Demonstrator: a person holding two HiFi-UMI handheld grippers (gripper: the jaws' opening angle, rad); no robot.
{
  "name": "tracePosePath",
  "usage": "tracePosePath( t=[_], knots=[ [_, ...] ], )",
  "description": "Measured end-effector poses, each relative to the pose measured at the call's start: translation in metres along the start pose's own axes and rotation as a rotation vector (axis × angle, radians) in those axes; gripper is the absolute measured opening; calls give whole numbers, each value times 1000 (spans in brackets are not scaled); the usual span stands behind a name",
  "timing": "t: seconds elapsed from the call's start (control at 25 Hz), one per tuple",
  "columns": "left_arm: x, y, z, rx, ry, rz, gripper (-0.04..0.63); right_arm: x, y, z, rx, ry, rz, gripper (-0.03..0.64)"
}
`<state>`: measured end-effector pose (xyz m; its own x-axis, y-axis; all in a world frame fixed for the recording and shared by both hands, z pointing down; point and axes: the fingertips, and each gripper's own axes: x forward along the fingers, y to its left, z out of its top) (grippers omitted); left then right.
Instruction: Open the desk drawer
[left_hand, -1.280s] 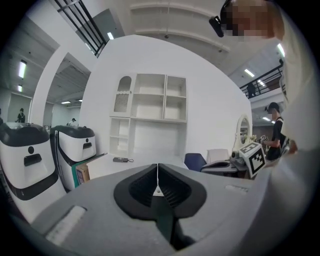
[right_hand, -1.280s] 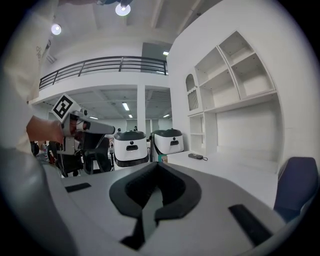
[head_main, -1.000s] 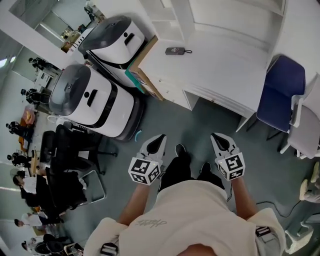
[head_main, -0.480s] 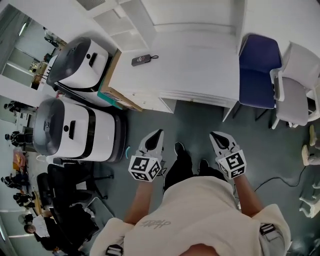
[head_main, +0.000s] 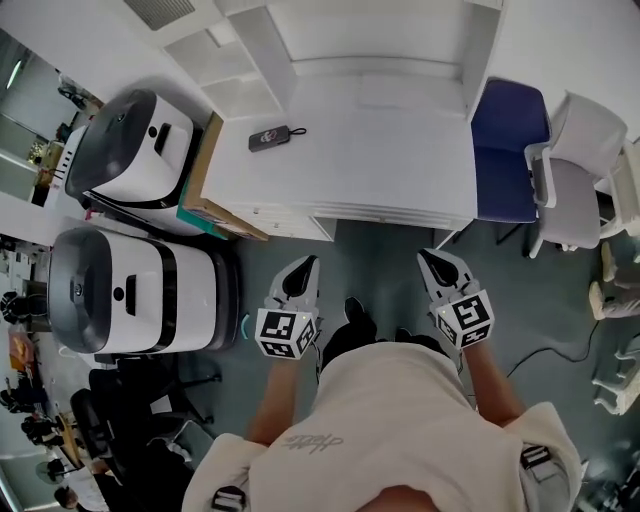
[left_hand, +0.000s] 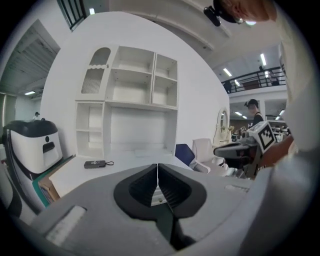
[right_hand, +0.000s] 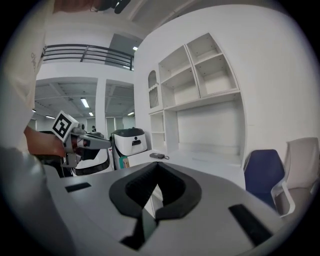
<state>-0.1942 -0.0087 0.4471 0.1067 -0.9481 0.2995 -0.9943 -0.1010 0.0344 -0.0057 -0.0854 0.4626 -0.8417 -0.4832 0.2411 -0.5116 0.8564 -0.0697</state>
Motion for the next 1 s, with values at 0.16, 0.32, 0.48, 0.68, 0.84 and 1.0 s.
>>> tracePosePath(
  t=[0.16,0.32,0.48,0.68,0.84,1.0],
  knots=[
    [23,29,18,8,-20,-68,17,31,-3,28,-6,-35,-52,-3],
    [42,40,25,36,-32,-162,17,46,-5,29,3,-37,-134,-3],
    [60,50,14,39,-17,-223,17,53,-8,19,30,-29,-217,-3],
    [73,59,12,12,4,-285,17,52,-7,31,39,-29,-269,-3],
    [97,65,10,-4,10,-294,17,54,-16,39,10,-26,-293,-3],
    [113,54,13,-1,24,-312,17,50,-24,33,30,-26,-289,-3]
  ],
)
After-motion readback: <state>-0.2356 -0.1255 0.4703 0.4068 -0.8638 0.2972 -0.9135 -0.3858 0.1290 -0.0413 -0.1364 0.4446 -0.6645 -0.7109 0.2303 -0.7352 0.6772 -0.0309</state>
